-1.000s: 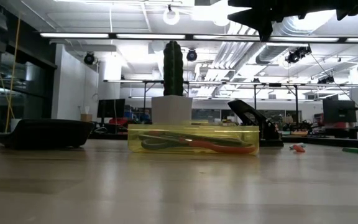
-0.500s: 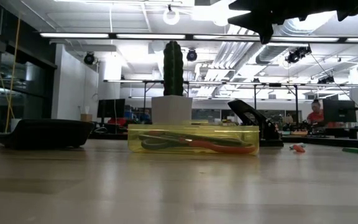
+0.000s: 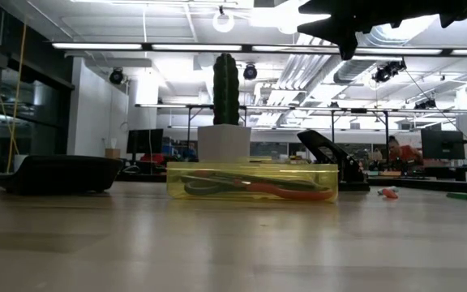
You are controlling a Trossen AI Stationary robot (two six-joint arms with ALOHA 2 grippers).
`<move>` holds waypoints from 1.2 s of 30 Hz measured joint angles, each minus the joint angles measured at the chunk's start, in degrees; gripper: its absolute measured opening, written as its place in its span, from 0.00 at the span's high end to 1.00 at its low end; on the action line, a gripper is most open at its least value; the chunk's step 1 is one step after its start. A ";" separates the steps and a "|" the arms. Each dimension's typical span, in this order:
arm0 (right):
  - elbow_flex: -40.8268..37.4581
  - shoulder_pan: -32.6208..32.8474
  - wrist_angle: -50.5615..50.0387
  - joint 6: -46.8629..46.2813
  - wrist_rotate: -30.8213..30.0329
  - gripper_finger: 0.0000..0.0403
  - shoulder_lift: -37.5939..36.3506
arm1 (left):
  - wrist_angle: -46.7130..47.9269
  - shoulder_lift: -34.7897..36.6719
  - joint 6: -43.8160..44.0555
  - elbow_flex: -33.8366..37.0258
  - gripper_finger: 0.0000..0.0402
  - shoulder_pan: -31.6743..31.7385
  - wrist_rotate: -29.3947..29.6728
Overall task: Pack school essentials
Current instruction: Put the sticky note into the supply box
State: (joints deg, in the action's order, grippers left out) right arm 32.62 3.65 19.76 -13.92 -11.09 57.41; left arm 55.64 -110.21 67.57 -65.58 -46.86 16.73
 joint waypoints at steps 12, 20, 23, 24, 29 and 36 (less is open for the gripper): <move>0.00 -0.01 -0.27 -0.60 -0.33 0.60 0.00 | 1.21 -0.15 0.63 0.22 0.97 0.03 -0.40; 0.00 -0.02 -0.29 -0.59 -0.28 0.60 0.00 | 0.28 4.08 1.17 0.48 1.00 1.42 -1.23; 0.00 -0.02 -0.27 -0.60 -0.26 0.60 0.00 | 0.26 7.15 1.17 0.44 1.00 2.37 -0.50; 0.00 -0.02 -0.29 -0.59 -0.24 0.60 0.00 | 0.31 8.42 0.97 0.44 1.00 2.80 -0.11; 0.00 -0.01 -0.27 -0.14 -0.22 0.60 0.00 | 0.33 16.30 -2.83 0.37 1.00 5.34 2.87; -0.01 -0.02 -0.27 -0.12 -0.19 0.60 0.00 | -1.93 29.10 -13.66 0.35 1.00 12.86 6.33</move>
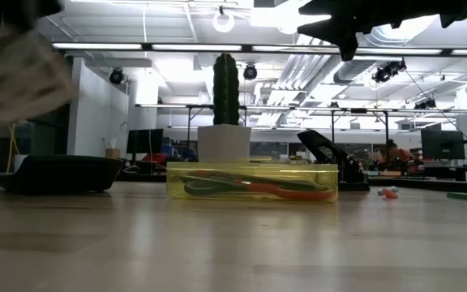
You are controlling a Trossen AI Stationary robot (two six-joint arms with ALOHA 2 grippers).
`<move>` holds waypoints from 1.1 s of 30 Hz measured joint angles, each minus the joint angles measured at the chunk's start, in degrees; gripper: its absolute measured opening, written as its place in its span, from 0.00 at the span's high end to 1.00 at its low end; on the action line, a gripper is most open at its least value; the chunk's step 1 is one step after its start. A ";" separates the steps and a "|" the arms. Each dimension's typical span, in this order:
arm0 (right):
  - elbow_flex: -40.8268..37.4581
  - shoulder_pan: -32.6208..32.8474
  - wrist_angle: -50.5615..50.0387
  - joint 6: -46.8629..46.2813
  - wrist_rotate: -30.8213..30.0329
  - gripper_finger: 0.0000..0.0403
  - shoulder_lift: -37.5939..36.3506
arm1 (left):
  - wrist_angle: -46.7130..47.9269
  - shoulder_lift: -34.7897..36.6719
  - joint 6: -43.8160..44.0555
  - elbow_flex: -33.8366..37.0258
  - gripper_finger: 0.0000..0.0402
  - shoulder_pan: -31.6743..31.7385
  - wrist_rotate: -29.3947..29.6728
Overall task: Pack school essentials
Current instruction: Put the sticky note into the supply box
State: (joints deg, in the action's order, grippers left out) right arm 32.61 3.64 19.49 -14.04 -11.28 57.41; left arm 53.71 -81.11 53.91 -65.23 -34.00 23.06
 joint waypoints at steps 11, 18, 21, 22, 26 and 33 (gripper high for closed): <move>0.01 0.02 4.40 0.05 1.05 0.60 0.00 | -30.00 14.09 -39.41 -0.07 1.00 24.21 -3.56; 0.01 0.00 8.22 -0.43 1.28 0.60 -0.02 | -40.42 15.31 -47.75 0.15 1.00 40.09 -23.61; 0.01 0.01 8.63 -0.44 1.28 0.60 -0.02 | -48.47 15.40 -47.10 4.13 1.00 43.16 -28.08; 0.01 0.01 8.73 -0.44 1.28 0.60 -0.02 | -51.89 15.54 -45.81 6.30 1.00 43.62 -28.62; 0.01 0.02 8.74 -0.46 1.32 0.60 -0.02 | -67.51 16.97 -39.91 16.25 1.00 44.17 -29.93; 0.01 0.02 9.01 1.03 1.93 0.60 -0.02 | -89.99 17.49 -28.68 30.83 1.00 43.13 -25.91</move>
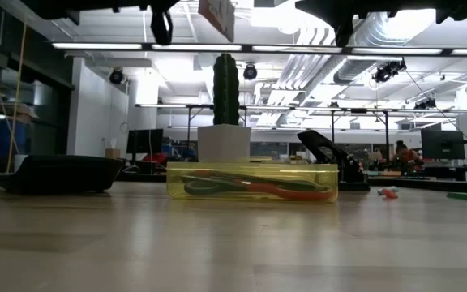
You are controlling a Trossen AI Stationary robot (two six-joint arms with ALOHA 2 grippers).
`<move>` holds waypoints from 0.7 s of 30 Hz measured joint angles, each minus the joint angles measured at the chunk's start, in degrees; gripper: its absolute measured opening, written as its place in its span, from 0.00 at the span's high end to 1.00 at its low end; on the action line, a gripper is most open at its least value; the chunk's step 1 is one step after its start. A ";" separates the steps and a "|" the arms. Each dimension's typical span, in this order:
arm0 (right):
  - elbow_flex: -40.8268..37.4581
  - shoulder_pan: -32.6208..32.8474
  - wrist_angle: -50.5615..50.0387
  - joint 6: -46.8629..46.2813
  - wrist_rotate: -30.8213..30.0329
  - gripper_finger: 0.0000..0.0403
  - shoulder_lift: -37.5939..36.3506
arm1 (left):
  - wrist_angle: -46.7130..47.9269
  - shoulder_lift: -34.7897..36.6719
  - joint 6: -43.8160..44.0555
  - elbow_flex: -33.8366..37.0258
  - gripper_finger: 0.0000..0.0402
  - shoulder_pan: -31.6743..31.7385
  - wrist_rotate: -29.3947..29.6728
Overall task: Pack school essentials
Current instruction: Put the sticky note into the supply box
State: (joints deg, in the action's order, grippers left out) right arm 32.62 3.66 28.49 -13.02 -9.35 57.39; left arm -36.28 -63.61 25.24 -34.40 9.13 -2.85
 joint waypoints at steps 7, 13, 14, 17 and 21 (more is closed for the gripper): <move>0.00 0.00 0.00 0.00 0.41 0.60 0.00 | -1.19 0.00 1.15 1.48 1.00 -0.59 1.92; 0.00 0.00 0.00 0.00 0.40 0.60 0.00 | -0.89 -0.47 0.76 1.29 1.00 -1.20 2.26; 0.00 0.00 0.00 0.00 0.40 0.60 0.00 | 0.25 -1.31 -0.01 0.64 1.00 -1.60 2.37; 0.00 0.00 0.04 0.00 0.38 0.60 0.00 | 9.26 -4.91 -3.12 -3.45 1.00 -2.88 3.13; 0.00 0.00 0.69 0.00 0.38 0.60 0.00 | 21.36 -12.37 -9.87 -12.04 1.00 -4.64 5.15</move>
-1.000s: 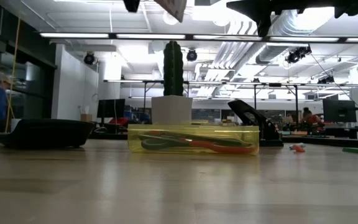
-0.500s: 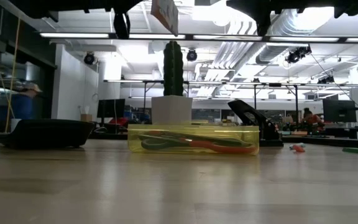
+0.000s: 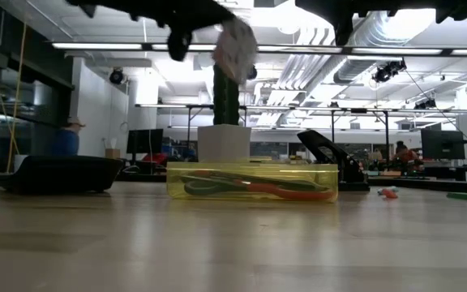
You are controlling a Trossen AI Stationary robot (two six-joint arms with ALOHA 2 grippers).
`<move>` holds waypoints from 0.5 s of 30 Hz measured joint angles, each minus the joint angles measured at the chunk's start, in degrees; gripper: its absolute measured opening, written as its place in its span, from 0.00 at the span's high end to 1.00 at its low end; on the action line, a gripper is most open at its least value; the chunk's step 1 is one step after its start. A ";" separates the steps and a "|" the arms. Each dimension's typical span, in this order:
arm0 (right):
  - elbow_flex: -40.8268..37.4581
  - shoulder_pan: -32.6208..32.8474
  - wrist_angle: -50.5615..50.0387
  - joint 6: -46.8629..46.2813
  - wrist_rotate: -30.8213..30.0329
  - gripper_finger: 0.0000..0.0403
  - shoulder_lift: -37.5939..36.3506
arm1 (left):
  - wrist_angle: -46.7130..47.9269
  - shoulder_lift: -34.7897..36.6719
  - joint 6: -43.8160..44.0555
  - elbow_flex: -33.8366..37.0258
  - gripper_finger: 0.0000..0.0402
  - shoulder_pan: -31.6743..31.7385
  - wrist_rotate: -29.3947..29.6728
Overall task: Pack school essentials
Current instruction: Put the sticky note into the supply box
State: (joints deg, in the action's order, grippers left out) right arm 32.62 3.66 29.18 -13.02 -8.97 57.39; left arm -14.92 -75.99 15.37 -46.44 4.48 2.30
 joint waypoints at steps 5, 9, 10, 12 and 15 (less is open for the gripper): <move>0.00 0.00 0.27 0.00 0.00 0.60 0.00 | 8.68 -11.32 -6.83 -9.47 1.00 -1.51 4.72; 0.00 0.00 0.27 0.00 -0.02 0.60 0.00 | 8.95 -19.36 -11.09 -14.14 1.00 -2.05 8.93; 0.00 0.00 0.27 0.01 -0.02 0.60 0.00 | 9.24 -21.06 -11.36 -15.07 1.00 -2.05 9.12; 0.00 0.00 0.27 0.02 -0.02 0.60 0.00 | 9.42 -23.95 -11.33 -16.84 1.00 -2.12 8.89; 0.00 0.00 0.26 0.02 -0.04 0.60 0.00 | 9.51 -26.93 -11.10 -18.07 1.00 -2.71 9.05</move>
State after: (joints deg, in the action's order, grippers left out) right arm 32.62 3.66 29.43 -12.99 -9.02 57.39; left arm -5.41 -102.92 4.27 -64.51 1.77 11.35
